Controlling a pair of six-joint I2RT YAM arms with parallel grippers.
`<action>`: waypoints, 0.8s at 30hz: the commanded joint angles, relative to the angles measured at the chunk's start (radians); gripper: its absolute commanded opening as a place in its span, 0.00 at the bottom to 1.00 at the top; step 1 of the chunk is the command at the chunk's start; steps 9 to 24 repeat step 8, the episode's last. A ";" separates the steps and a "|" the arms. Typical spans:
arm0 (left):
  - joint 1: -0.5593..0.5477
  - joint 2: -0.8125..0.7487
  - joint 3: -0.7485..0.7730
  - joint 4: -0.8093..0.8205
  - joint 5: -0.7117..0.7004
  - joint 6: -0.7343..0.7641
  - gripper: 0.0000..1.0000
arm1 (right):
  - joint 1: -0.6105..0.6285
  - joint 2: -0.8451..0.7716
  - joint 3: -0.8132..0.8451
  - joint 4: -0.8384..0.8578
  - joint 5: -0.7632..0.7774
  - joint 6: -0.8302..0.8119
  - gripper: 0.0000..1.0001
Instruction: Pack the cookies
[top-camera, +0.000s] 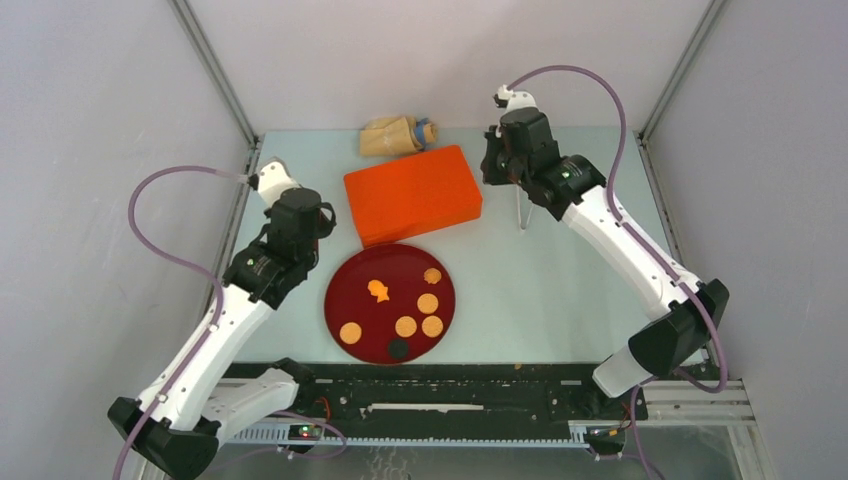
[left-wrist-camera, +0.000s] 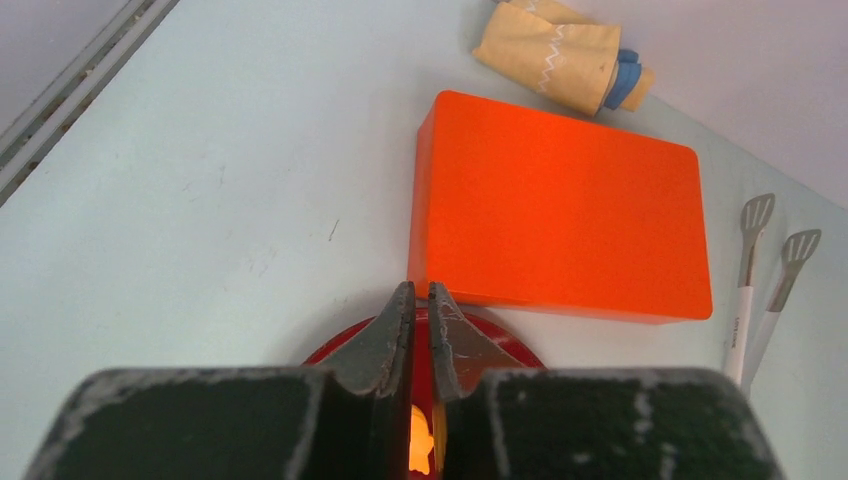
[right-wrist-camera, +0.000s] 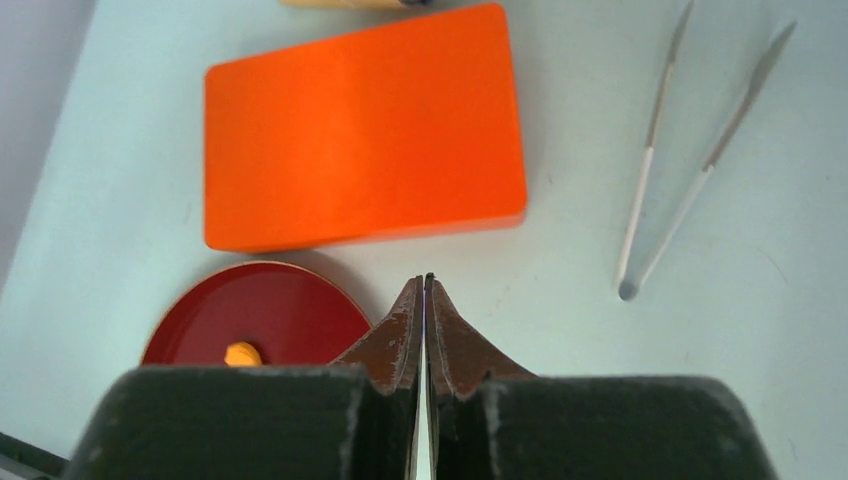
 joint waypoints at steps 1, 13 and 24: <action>-0.008 -0.017 -0.049 0.014 -0.017 0.015 0.15 | 0.000 -0.047 -0.097 0.025 0.048 -0.013 0.08; -0.011 -0.020 -0.069 0.012 0.006 0.001 0.20 | -0.019 -0.112 -0.199 0.048 0.065 -0.009 0.09; -0.011 -0.020 -0.069 0.012 0.006 0.001 0.20 | -0.019 -0.112 -0.199 0.048 0.065 -0.009 0.09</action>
